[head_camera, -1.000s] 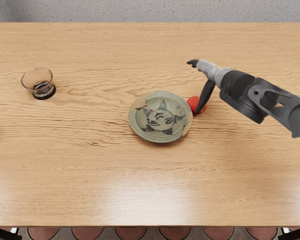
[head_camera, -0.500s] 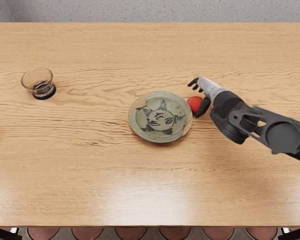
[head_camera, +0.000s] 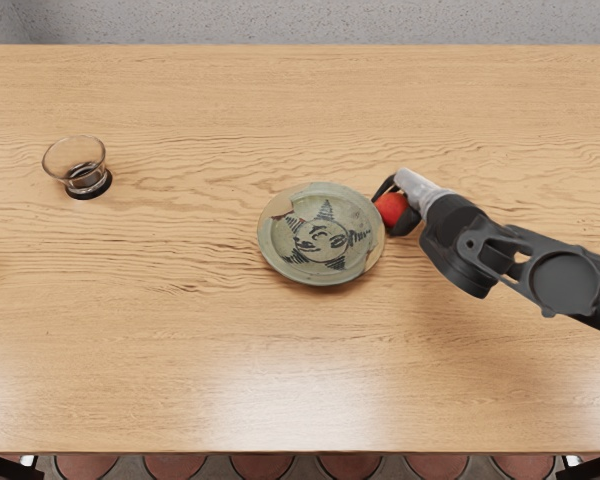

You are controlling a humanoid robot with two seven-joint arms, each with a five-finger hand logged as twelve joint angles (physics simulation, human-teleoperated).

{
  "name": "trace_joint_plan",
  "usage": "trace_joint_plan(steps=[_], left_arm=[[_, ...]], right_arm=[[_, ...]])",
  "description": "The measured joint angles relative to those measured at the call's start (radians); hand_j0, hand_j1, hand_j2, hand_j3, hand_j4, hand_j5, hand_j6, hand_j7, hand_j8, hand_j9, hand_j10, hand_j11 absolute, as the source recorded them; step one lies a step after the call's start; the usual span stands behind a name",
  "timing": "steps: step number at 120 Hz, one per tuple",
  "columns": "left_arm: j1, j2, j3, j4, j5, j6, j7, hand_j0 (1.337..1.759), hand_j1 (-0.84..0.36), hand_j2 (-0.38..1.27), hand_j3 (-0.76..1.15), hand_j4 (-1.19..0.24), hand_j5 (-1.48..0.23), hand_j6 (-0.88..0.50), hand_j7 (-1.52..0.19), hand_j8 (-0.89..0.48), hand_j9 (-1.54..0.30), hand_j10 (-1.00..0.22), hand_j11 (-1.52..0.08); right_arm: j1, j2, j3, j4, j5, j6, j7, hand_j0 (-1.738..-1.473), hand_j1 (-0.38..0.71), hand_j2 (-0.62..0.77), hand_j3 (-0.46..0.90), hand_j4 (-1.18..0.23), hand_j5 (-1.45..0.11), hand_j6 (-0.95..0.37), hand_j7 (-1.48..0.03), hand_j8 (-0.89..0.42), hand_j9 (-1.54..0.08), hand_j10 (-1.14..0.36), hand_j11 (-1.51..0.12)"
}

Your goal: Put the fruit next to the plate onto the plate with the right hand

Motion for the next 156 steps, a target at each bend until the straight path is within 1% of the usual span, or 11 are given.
trace_joint_plan(steps=[8, 15, 24, 34, 61, 92, 117, 119, 132, 147, 156], left_arm=[[0.0, 0.0, 0.0, 0.0, 0.0, 0.0, 0.0, 1.658, 0.35, 0.0, 0.0, 0.0, 0.0, 0.0, 0.0, 0.0, 0.0, 0.0, 0.0], [0.0, 0.0, 0.0, 0.0, 0.0, 0.0, 0.0, 1.658, 0.35, 0.0, 0.0, 0.0, 0.0, 0.0, 0.0, 0.0, 0.0, 0.0, 0.0], [0.0, 0.0, 0.0, 0.0, 0.0, 0.0, 0.0, 1.658, 0.35, 0.0, 0.0, 0.0, 0.0, 0.0, 0.0, 0.0, 0.0, 0.0, 0.0], [0.0, 0.0, 0.0, 0.0, 0.0, 0.0, 0.0, 1.658, 0.35, 0.0, 0.0, 0.0, 0.0, 0.0, 0.0, 0.0, 0.0, 0.0, 0.0], [0.0, 0.0, 0.0, 0.0, 0.0, 0.0, 0.0, 1.658, 0.35, 0.0, 0.0, 0.0, 0.0, 0.0, 0.0, 0.0, 0.0, 0.0, 0.0], [0.0, 0.0, 0.0, 0.0, 0.0, 0.0, 0.0, 1.658, 0.35, 0.0, 0.0, 0.0, 0.0, 0.0, 0.0, 0.0, 0.0, 0.0, 0.0], [0.0, 0.0, 0.0, 0.0, 0.0, 0.0, 0.0, 1.658, 0.35, 0.0, 0.0, 0.0, 0.0, 0.0, 0.0, 0.0, 0.0, 0.0, 0.0], [0.0, 0.0, 0.0, 0.0, 0.0, 0.0, 0.0, 1.658, 0.35, 0.0, 0.0, 0.0, 0.0, 0.0, 0.0, 0.0, 0.0, 0.0, 0.0], [0.0, 0.0, 0.0, 0.0, 0.0, 0.0, 0.0, 1.658, 0.35, 0.0, 0.0, 0.0, 0.0, 0.0, 0.0, 0.0, 0.0, 0.0, 0.0], [0.0, 0.0, 0.0, 0.0, 0.0, 0.0, 0.0, 1.658, 0.35, 0.0, 0.0, 0.0, 0.0, 0.0, 0.0, 0.0, 0.0, 0.0, 0.0], [0.0, 0.0, 0.0, 0.0, 0.0, 0.0, 0.0, 1.658, 0.35, 0.0, 0.0, 0.0, 0.0, 0.0, 0.0, 0.0, 0.0, 0.0, 0.0]], right_arm=[[0.0, -0.003, 0.005, 0.0, 0.009, 0.001, 0.001, -1.65, 0.24, -0.03, 0.0, -0.55, -0.71, -0.32, -0.75, -0.38, -0.76, -0.53, -0.66], [0.003, -0.013, 0.008, 0.001, 0.031, 0.003, 0.004, -1.65, 0.24, 0.04, 0.0, -0.57, -0.74, -0.34, -0.77, -0.39, -0.79, -0.63, -0.47], [0.007, -0.028, 0.017, 0.001, 0.047, 0.005, 0.001, -1.651, 0.24, 0.07, 0.0, -0.59, -0.77, -0.36, -0.79, -0.4, -0.8, -0.62, -0.58], [0.01, -0.048, 0.045, 0.002, 0.056, 0.01, -0.001, -1.651, 0.24, 0.05, 0.0, -0.57, -0.8, -0.35, -0.8, -0.4, -0.81, -0.62, -0.66], [0.065, -0.057, 0.112, 0.034, 0.088, 0.051, -0.002, -1.65, 0.24, 0.05, 0.0, -0.55, -0.83, -0.34, -0.81, -0.39, -0.82, -0.63, -0.77], [0.071, 0.057, 0.09, 0.073, 0.107, 0.065, -0.002, -1.65, 0.23, 0.04, 0.0, -0.56, -0.85, -0.35, -0.82, -0.4, -0.83, -0.63, -0.81], [0.052, 0.097, 0.039, 0.081, 0.111, 0.066, -0.002, -1.652, 0.22, 0.06, 0.0, -0.58, -0.86, -0.37, -0.82, -0.42, -0.82, -0.63, -0.81], [0.051, 0.098, 0.037, 0.081, 0.11, 0.065, -0.002, -1.652, 0.21, 0.05, 0.0, -0.56, -0.84, -0.37, -0.8, -0.42, -0.79, -0.61, -0.79], [0.05, 0.094, 0.068, 0.085, 0.108, 0.068, -0.001, -1.655, -0.01, 0.03, 0.0, -0.34, -0.5, -0.23, -0.48, -0.26, -0.48, -0.37, -0.47], [0.021, 0.015, 0.255, 0.169, 0.226, 0.224, 0.0, -1.656, -0.15, 0.01, 0.0, -0.2, -0.29, -0.14, -0.28, -0.15, -0.28, -0.21, -0.27], [-0.06, -0.061, 0.408, 0.225, 0.333, 0.403, 0.007, -1.657, -0.2, 0.01, 0.0, -0.15, -0.21, -0.11, -0.21, -0.12, -0.2, -0.16, -0.2]])
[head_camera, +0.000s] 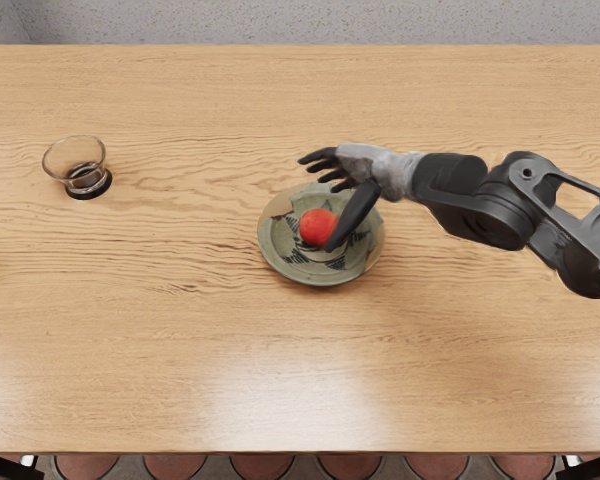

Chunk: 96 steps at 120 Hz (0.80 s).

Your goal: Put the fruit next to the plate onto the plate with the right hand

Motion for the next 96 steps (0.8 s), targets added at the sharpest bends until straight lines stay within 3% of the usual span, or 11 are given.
trace_joint_plan(steps=[5, 21, 33, 53, 96], left_arm=[[0.0, 0.0, 0.0, 0.0, 0.0, 0.0, 0.0, 1.658, 0.35, 0.0, 0.0, 0.0, 0.0, 0.0, 0.0, 0.0, 0.0, 0.0, 0.0], [0.0, 0.0, -0.002, 0.0, -0.001, 0.0, 0.0, 1.658, 0.35, 0.0, 0.0, 0.0, 0.0, 0.0, 0.0, 0.0, 0.0, 0.0, 0.0], [-0.002, 0.0, -0.005, 0.0, -0.001, 0.0, 0.0, 1.658, 0.35, 0.0, 0.0, 0.0, 0.0, 0.0, 0.0, 0.0, 0.0, 0.0, 0.0], [-0.012, 0.0, -0.005, 0.0, -0.001, 0.0, -0.001, 1.658, 0.35, 0.0, 0.0, 0.0, 0.0, 0.0, 0.0, 0.0, 0.0, 0.0, 0.0], [-0.023, 0.0, -0.005, 0.0, -0.001, 0.0, 0.0, 1.658, 0.35, 0.0, 0.0, 0.0, 0.0, 0.0, 0.0, 0.0, 0.0, 0.0, 0.0]], right_arm=[[-0.074, -0.041, 0.091, 0.017, 0.037, 0.119, 0.05, -1.657, -0.22, 0.01, 0.0, -0.13, -0.18, -0.09, -0.18, -0.1, -0.17, -0.13, -0.17], [-0.318, -0.15, 0.363, 0.039, 0.111, 0.355, 0.269, -1.658, -0.26, 0.0, 0.0, -0.08, -0.11, -0.06, -0.11, -0.07, -0.11, -0.08, -0.11], [-0.455, -0.23, 0.505, 0.036, 0.158, 0.412, 0.355, -1.658, -0.29, 0.0, 0.0, -0.06, -0.08, -0.05, -0.08, -0.05, -0.08, -0.06, -0.08], [-0.561, -0.342, 0.591, -0.053, 0.252, 0.44, 0.397, -1.658, -0.31, 0.0, 0.0, -0.04, -0.05, -0.03, -0.05, -0.04, -0.05, -0.04, -0.05], [-0.637, -0.437, 0.631, -0.176, 0.336, 0.446, 0.408, -1.658, -0.32, 0.0, 0.0, -0.02, -0.03, -0.02, -0.03, -0.02, -0.03, -0.02, -0.03]])
